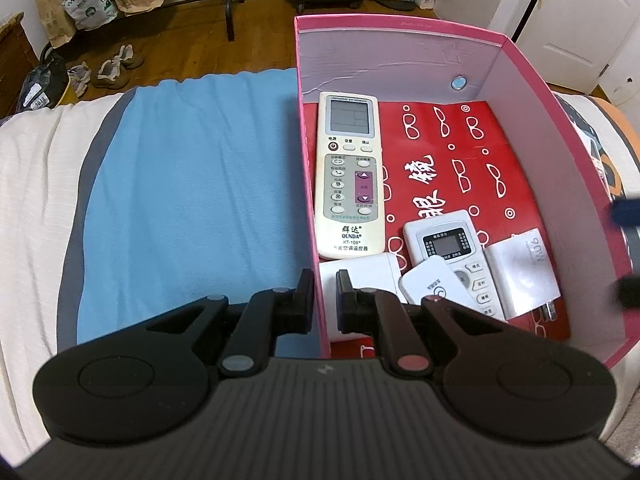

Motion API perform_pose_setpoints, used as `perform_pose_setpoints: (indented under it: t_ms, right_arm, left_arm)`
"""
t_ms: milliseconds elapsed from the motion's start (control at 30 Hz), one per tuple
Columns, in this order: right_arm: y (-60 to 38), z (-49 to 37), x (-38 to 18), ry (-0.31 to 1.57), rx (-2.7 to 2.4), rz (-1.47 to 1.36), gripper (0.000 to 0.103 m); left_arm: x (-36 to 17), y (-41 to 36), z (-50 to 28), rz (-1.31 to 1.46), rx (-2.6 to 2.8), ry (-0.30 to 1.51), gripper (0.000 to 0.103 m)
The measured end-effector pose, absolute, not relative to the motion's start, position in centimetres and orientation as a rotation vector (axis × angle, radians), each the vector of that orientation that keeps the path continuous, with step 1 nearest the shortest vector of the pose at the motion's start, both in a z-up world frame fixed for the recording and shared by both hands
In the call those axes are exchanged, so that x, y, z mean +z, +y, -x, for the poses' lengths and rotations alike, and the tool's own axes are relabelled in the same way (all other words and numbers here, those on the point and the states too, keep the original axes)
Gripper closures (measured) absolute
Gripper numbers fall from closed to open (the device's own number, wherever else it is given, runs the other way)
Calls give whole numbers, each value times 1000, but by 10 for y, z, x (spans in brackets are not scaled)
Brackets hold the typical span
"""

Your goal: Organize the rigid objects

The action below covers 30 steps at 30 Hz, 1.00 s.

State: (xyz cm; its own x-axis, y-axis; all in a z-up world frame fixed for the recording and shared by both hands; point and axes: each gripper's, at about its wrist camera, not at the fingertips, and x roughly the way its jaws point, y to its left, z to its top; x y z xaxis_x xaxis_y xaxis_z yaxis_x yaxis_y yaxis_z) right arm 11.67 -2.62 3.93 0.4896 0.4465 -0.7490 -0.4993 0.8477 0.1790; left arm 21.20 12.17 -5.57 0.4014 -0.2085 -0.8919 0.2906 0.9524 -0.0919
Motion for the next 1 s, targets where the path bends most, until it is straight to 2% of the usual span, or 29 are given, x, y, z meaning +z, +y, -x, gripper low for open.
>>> perform_pose_setpoints:
  t_ms: [233,400,467,567,700,1000]
  right_arm:
    - [-93,-108,68,866,423,-28,47]
    - [-138,-115,66,891,297,-116,45]
    - [-153,-119,60,911,263,-166,40]
    - [-173,-130,44,930,267,-280,33]
    - [-197,-150,7,937,208,-449,32]
    - [-220,-186,-69,990,29,-508,32]
  left_arm:
    - [-55,119,-212,-84,-308,1120,95]
    - [-56,118,-212,-89,-300,1123,95]
    - [-56,118,-213,-88,-299,1124,95]
    - [-56,117,-213,-91,-296,1129,95]
    - [-56,115,-212,-104,-296,1127,95]
    - [-58,113,-214,-105,-295,1132,95]
